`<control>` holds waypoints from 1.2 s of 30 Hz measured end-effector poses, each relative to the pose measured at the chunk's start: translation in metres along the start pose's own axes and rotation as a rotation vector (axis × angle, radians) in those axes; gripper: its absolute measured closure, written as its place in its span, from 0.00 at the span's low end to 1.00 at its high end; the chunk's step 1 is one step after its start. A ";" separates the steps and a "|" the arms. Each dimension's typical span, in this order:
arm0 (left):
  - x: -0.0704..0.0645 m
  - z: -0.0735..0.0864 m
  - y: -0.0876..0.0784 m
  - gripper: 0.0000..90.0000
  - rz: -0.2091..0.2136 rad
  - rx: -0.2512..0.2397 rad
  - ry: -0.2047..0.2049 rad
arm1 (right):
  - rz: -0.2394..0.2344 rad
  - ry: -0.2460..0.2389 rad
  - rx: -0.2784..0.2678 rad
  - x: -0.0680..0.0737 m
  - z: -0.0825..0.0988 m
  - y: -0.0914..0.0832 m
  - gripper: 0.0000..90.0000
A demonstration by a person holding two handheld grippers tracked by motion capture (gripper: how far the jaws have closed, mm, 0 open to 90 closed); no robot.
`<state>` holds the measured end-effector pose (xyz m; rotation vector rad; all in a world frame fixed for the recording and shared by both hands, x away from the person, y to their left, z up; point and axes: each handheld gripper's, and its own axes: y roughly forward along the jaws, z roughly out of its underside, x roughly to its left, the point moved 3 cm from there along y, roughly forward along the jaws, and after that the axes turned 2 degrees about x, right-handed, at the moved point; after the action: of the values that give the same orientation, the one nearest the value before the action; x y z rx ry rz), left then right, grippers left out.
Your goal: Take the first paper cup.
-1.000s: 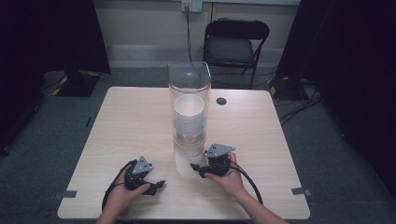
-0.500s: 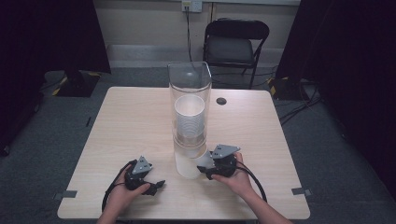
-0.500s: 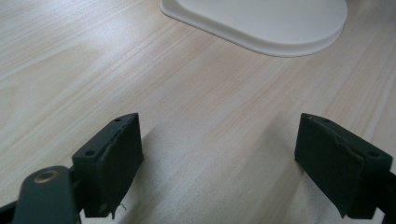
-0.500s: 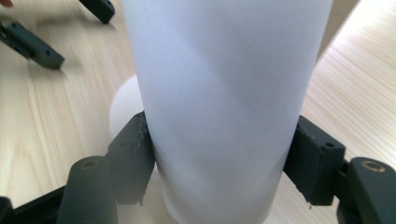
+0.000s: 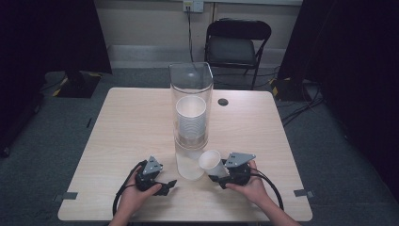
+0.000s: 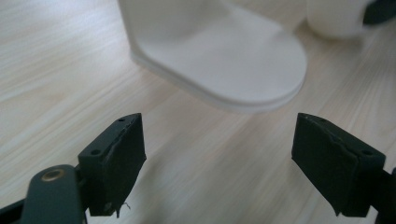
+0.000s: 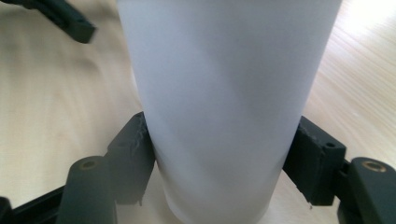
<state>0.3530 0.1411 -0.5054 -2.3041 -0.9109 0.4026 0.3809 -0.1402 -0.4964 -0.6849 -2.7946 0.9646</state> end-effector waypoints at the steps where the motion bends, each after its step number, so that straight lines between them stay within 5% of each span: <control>1: -0.004 -0.003 0.001 0.19 0.002 -0.011 -0.012 | -0.009 -0.005 -0.007 0.002 0.000 -0.001 0.35; 9: -0.027 -0.022 0.016 0.19 -0.018 -0.009 0.016 | -0.070 -0.037 -0.047 0.020 -0.003 0.003 0.34; 11: -0.034 -0.027 0.020 0.19 -0.016 -0.033 -0.010 | -0.091 -0.032 -0.030 0.022 0.000 0.005 0.34; 17: -0.047 -0.037 0.028 0.19 -0.012 -0.061 0.020 | -0.093 -0.047 0.022 0.026 0.005 0.009 0.31; 19: -0.048 -0.037 0.029 0.19 -0.014 -0.051 0.028 | -0.059 -0.040 0.022 0.025 0.006 0.009 0.25; 22: -0.045 -0.035 0.028 0.19 -0.037 -0.024 0.063 | -0.034 -0.034 0.022 0.020 0.008 0.004 0.32; 31: -0.034 -0.023 0.024 0.19 -0.037 0.014 0.043 | 0.082 0.112 0.027 -0.024 0.016 -0.002 0.30; 36: -0.026 -0.017 0.022 0.19 -0.042 0.028 0.027 | 0.167 0.116 0.037 -0.046 0.015 -0.001 0.28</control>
<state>0.3535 0.1032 -0.5049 -2.2557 -0.9327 0.3633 0.4177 -0.1703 -0.5053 -0.9496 -2.6466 0.9666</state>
